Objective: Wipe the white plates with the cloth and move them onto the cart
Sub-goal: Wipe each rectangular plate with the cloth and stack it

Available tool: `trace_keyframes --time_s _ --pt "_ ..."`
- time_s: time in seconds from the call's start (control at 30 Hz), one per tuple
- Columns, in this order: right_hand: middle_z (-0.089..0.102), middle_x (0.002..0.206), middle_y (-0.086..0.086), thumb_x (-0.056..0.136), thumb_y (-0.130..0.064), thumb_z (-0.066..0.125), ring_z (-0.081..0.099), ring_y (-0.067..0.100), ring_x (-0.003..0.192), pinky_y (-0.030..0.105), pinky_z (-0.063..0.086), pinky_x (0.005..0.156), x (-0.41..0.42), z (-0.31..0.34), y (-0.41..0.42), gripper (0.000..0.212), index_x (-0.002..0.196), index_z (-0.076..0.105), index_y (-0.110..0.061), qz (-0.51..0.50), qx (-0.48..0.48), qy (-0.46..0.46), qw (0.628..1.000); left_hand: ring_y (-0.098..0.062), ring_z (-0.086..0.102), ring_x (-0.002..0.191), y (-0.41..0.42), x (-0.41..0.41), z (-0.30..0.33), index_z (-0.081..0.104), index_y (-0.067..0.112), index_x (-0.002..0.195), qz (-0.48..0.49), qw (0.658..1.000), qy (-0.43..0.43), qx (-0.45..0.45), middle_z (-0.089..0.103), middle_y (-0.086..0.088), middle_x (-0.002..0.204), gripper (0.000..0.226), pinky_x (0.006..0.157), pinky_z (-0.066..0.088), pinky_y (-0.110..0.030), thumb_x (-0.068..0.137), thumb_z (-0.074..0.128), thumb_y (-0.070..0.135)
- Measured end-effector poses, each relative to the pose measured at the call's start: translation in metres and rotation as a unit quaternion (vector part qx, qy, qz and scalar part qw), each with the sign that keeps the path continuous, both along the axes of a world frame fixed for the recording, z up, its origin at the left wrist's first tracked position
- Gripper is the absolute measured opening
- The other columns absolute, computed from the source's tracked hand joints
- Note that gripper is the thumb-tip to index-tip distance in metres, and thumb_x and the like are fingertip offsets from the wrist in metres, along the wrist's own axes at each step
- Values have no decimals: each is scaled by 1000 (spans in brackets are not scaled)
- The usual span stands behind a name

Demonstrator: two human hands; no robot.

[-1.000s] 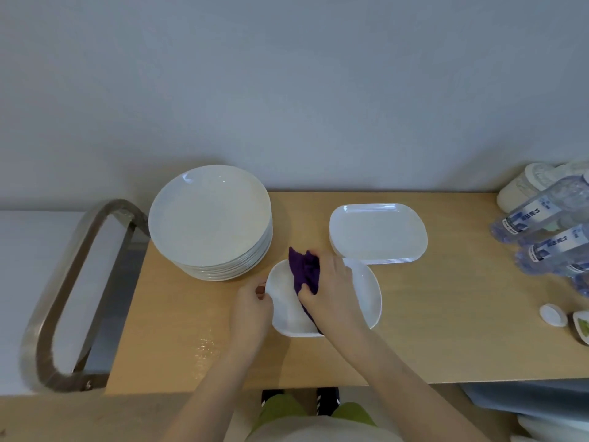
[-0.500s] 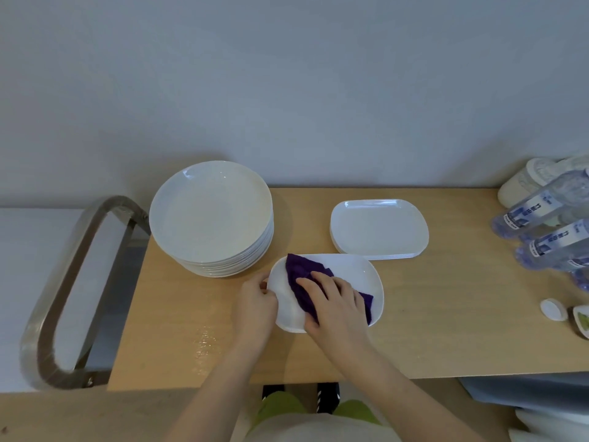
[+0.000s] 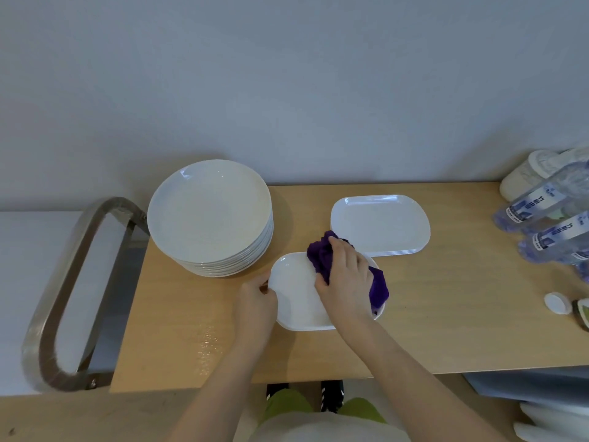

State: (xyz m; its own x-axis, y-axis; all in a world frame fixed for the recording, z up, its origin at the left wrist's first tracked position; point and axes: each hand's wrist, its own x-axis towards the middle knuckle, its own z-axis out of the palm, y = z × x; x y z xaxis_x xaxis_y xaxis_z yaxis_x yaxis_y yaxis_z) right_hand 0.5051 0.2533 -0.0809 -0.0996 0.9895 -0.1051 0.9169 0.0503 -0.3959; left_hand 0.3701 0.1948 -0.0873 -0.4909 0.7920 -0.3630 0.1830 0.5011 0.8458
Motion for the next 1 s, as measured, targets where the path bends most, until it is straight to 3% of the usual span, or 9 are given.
trace_keyframes --time_s 0.1,0.2,0.33,0.47,0.57,0.63,0.7,0.8,1.0 --pt "35 150 -2 86 -38 57 30 32 136 48 35 99 -27 0 -7 66 146 30 -27 55 19 -62 996 -22 66 81 1 -3 0 74 28 99 -17 1000 -7 9 72 9 79 40 66 53 -37 83 51 -2" --pt "50 140 1 80 -40 66 46 33 128 48 46 90 -49 -1 -23 65 140 44 -27 104 65 -93 988 -18 66 81 0 -6 1 72 31 91 -29 999 -16 32 73 5 82 40 72 53 -37 85 53 -4" --pt "59 131 -1 74 -29 77 58 28 117 40 52 83 -55 -8 -39 62 132 56 -22 152 121 -85 977 -13 66 93 -2 -7 -1 68 21 111 -6 996 -83 24 72 1 100 39 87 53 -35 89 52 -7" --pt "58 132 -5 73 -31 78 58 23 118 35 52 83 -35 -10 -43 62 131 57 -23 210 129 -74 966 -22 63 107 -4 -11 -4 61 17 124 44 988 -150 9 67 -1 111 38 97 49 -46 91 57 -1" --pt "55 136 -6 76 -25 75 55 23 121 37 51 86 -16 -10 -46 61 133 54 -25 265 113 -47 957 -22 66 99 -3 -12 -2 65 32 100 59 988 -144 13 69 4 97 42 92 52 -46 86 56 -7" --pt "55 136 -6 74 -17 74 54 24 122 40 50 88 -2 -7 -46 62 133 54 -24 280 98 -11 955 -18 67 96 -2 -9 -1 66 31 100 60 989 -135 21 68 10 92 46 88 55 -41 85 53 -10" --pt "56 134 -6 69 -13 75 55 24 122 42 50 90 14 -4 -45 63 129 58 -24 291 94 -4 952 -7 67 91 -1 -4 2 69 29 101 50 991 -121 41 69 18 85 47 77 55 -26 84 52 -11" --pt "57 132 -10 65 -10 75 54 21 123 44 45 97 39 3 -42 60 121 62 -29 322 90 -30 942 10 63 84 -3 1 7 68 43 91 12 994 -94 60 71 26 84 50 62 48 -7 82 53 -4" --pt "57 128 -17 70 -3 57 47 14 127 39 36 102 69 16 -16 57 119 58 -30 349 29 -9 937 5 62 94 -3 0 2 70 37 106 -4 997 -63 35 69 27 95 56 68 44 -15 79 50 -8"
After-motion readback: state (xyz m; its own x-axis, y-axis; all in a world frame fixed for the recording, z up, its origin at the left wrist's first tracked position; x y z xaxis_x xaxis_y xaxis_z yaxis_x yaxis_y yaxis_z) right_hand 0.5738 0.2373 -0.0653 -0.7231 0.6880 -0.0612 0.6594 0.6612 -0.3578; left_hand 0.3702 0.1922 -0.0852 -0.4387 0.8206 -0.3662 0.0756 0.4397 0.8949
